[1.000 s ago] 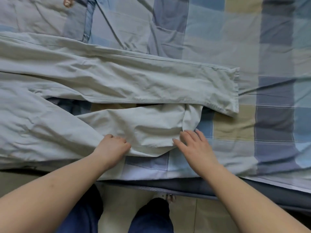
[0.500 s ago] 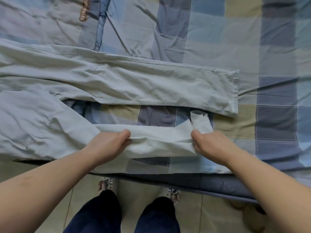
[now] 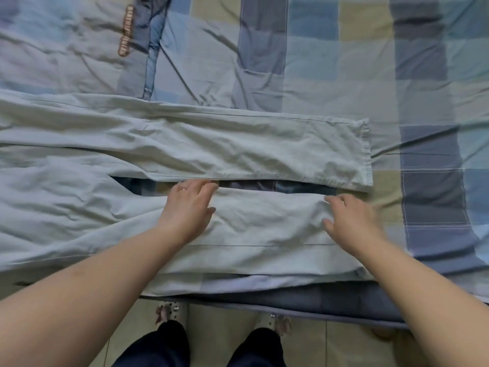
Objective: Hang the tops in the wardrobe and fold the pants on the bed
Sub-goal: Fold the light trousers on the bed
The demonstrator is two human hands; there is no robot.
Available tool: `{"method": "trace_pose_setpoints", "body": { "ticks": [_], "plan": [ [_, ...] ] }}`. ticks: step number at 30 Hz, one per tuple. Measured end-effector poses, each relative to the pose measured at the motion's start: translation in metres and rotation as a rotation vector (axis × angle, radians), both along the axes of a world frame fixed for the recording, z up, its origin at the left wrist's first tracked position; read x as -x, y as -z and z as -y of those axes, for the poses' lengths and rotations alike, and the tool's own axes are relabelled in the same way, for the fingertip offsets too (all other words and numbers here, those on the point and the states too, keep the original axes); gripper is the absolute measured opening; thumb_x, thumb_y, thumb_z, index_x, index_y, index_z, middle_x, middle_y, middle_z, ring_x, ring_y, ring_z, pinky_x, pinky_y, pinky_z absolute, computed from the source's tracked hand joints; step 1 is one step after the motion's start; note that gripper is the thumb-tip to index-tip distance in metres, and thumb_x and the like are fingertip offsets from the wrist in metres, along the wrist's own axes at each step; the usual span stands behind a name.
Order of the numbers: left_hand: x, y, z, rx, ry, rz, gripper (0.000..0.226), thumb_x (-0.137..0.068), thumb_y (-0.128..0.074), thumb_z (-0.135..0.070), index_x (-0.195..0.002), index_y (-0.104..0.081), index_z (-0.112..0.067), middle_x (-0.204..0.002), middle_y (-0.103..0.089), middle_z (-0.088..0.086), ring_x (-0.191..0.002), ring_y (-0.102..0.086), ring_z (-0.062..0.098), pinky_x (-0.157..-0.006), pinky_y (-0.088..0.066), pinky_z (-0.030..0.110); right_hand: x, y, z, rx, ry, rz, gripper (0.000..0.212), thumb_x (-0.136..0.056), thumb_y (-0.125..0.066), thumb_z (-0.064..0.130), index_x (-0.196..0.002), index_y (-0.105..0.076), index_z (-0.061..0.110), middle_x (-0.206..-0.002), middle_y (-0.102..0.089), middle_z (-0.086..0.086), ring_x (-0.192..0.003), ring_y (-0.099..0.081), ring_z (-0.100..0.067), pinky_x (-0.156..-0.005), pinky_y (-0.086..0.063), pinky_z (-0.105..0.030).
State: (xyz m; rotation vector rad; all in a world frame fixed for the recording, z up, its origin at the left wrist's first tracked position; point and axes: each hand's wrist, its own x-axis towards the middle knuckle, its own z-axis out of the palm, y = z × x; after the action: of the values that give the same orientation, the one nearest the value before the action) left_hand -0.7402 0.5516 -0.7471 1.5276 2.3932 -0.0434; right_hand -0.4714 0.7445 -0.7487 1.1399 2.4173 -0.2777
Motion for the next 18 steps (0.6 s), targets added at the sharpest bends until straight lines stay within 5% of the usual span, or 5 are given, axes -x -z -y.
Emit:
{"method": "trace_pose_setpoints", "body": {
  "ticks": [10,12,16,18],
  "plan": [
    [-0.095,0.028,0.058,0.143,0.058,0.196,0.049,-0.059,-0.084,-0.012,-0.106,-0.070,-0.012,-0.114,-0.067,0.010,-0.101,-0.065,0.033,-0.087,-0.050,0.044,-0.063,0.014,0.067,0.253,-0.053,0.127,0.048,-0.093,-0.044,0.038,-0.138,-0.037,0.024,-0.138,-0.037,-0.002,-0.123,-0.041,-0.023,-0.097,-0.039,-0.034],
    [-0.118,0.030,0.041,0.119,0.045,0.234,0.048,-0.068,-0.078,-0.016,-0.115,-0.066,-0.015,-0.122,-0.063,0.006,-0.111,-0.061,0.030,-0.094,-0.045,0.041,-0.074,0.014,0.065,0.248,-0.048,0.082,0.050,-0.094,-0.045,0.038,-0.140,-0.035,0.023,-0.143,-0.033,-0.003,-0.128,-0.037,-0.022,-0.102,-0.037,-0.034],
    [-0.147,0.048,0.016,0.099,0.072,0.234,0.046,-0.089,-0.054,-0.031,-0.135,-0.047,-0.025,-0.139,-0.045,-0.005,-0.128,-0.043,0.020,-0.104,-0.030,0.032,-0.088,0.021,0.054,0.236,0.294,-0.104,0.056,-0.094,-0.050,0.035,-0.145,-0.033,0.018,-0.156,-0.018,-0.006,-0.141,-0.023,-0.023,-0.111,-0.027,-0.036],
    [-0.159,0.055,0.001,0.066,0.084,0.234,0.044,-0.090,-0.052,-0.033,-0.133,-0.046,-0.026,-0.138,-0.045,-0.006,-0.126,-0.042,0.019,-0.102,-0.031,0.031,-0.097,0.032,0.046,0.301,0.561,-0.186,0.057,-0.093,-0.053,0.035,-0.142,-0.036,0.012,-0.153,-0.025,-0.009,-0.136,-0.032,-0.025,-0.105,-0.033,-0.035]
  ]
}}
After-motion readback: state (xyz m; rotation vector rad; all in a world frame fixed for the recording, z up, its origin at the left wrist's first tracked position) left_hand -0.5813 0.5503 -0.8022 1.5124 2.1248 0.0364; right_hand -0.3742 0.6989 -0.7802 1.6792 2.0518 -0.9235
